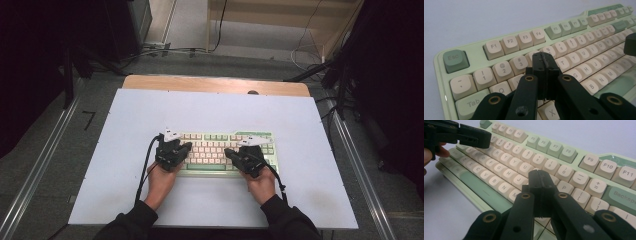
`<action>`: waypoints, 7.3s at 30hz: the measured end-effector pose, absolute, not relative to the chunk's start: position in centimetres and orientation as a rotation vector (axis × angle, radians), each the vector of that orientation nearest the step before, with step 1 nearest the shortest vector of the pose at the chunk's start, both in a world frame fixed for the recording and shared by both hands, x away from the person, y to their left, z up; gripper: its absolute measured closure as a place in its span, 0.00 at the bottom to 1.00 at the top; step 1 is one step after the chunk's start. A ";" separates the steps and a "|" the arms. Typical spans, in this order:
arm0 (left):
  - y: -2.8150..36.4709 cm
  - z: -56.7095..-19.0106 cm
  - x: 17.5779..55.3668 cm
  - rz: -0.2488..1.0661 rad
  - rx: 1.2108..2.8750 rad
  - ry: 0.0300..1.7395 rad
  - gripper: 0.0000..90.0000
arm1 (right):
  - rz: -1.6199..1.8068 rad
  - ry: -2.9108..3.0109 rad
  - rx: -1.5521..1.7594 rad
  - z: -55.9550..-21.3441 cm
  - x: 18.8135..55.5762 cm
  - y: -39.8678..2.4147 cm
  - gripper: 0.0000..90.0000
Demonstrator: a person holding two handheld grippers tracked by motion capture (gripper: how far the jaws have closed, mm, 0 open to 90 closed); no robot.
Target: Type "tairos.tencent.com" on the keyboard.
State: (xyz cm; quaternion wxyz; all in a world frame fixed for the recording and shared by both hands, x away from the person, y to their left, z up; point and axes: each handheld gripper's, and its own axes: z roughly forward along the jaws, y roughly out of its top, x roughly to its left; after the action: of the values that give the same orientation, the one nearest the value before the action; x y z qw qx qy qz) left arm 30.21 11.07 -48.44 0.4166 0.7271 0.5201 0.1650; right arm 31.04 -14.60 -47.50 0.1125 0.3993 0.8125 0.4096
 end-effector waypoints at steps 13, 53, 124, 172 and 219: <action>11.4 -48.2 30.0 0.432 1.807 1.303 1.00 | 1.203 2.395 1.167 -47.6 31.0 -14.2 0.97; 11.5 -48.2 29.9 0.437 1.806 1.306 1.00 | 1.198 2.483 1.064 -48.4 30.6 -11.1 0.97; 11.5 -48.1 29.8 0.408 1.802 1.301 1.00 | 1.219 2.474 1.086 -48.3 30.9 -11.1 0.97; 10.1 -48.9 27.7 0.327 1.904 1.238 1.00 | 1.231 2.455 1.107 -47.9 30.9 -11.5 0.97; 11.7 -48.3 29.5 0.380 1.795 1.298 1.00 | 1.222 2.467 1.099 -48.0 30.7 -11.5 0.97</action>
State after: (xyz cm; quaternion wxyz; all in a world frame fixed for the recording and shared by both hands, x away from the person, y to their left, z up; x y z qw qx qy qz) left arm 29.54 11.73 -48.30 0.4322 0.7203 0.5208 0.1523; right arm 30.67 -11.54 -48.02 0.0884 0.3692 0.8290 0.4107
